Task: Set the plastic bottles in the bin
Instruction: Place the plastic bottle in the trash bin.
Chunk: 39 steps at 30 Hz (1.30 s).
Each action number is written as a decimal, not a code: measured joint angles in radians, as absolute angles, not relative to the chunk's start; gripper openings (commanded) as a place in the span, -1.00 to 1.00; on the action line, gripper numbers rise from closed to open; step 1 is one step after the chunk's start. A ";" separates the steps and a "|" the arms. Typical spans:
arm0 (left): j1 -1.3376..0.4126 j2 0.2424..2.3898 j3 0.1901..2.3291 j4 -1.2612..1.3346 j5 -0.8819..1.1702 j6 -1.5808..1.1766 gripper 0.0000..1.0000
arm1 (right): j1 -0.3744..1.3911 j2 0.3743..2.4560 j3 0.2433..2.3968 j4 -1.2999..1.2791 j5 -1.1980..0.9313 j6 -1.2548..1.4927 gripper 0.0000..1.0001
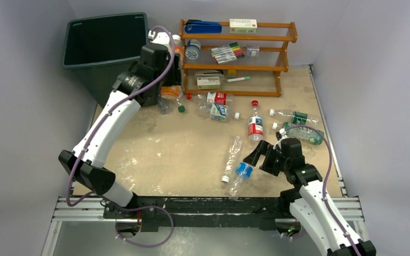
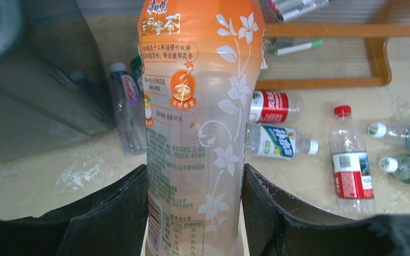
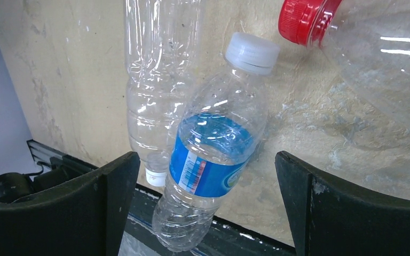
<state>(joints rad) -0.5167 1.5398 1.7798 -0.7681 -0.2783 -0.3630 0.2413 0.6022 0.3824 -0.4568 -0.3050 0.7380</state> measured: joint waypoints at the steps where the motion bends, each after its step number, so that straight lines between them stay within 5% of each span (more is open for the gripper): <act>1: -0.499 1.547 1.799 -0.773 -0.266 -0.359 0.14 | 0.241 0.604 0.379 -0.456 -0.305 0.739 0.99; 18: -0.149 1.738 2.193 -0.789 -0.051 -0.376 0.16 | 0.241 0.649 0.336 -0.390 -0.337 0.743 0.99; 39: 0.153 1.866 2.207 -0.511 0.213 -0.695 0.25 | 0.241 0.700 0.325 -0.350 -0.355 0.742 0.98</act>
<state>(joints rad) 0.1532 1.8660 2.2066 -0.5110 0.2134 -0.6949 0.2413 0.7002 0.3252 -0.3496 -0.3546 0.7422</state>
